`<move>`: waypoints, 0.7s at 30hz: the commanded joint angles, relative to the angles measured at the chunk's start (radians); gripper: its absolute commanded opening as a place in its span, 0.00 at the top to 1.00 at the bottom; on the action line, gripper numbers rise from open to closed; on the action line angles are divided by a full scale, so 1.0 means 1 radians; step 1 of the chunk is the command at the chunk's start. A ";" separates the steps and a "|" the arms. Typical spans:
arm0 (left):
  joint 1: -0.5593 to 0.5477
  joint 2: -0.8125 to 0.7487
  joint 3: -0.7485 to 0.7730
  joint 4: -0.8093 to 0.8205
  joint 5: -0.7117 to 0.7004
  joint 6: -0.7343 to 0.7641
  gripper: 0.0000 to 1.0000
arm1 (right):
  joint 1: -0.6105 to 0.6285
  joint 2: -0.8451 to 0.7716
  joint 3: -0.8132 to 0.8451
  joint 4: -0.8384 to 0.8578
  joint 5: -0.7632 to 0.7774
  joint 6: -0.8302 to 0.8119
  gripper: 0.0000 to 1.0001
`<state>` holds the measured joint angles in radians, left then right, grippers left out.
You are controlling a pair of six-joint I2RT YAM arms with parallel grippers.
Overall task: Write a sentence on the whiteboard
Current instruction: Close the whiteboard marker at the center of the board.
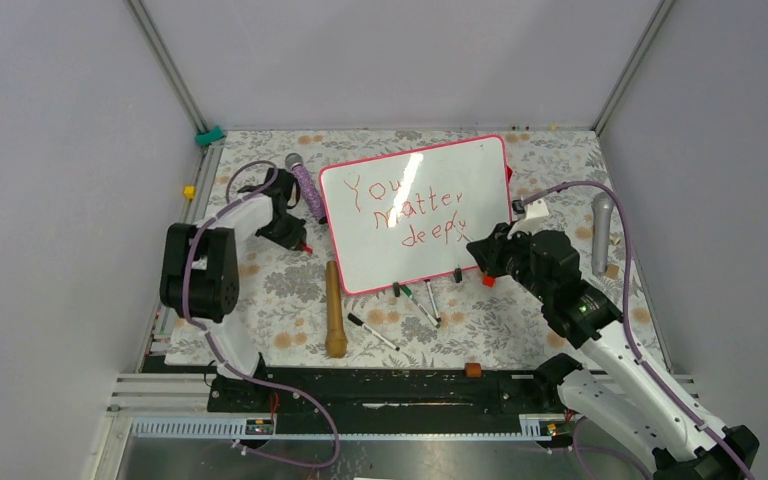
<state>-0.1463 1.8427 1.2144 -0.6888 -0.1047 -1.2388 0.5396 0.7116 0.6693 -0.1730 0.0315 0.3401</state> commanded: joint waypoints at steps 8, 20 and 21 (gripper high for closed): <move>0.099 -0.463 -0.019 -0.235 -0.007 0.054 1.00 | 0.068 0.087 0.043 0.236 -0.299 0.068 1.00; 0.097 -0.797 -0.122 -0.171 0.232 -0.046 1.00 | 0.388 0.317 0.130 0.420 -0.116 0.049 1.00; 0.097 -0.823 -0.136 -0.169 0.240 -0.060 1.00 | 0.403 0.340 0.142 0.430 -0.105 0.047 1.00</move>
<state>-0.0483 1.1133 1.1091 -0.8738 0.0547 -1.2346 0.8837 0.9936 0.7353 0.1421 -0.1535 0.3981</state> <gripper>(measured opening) 0.069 0.165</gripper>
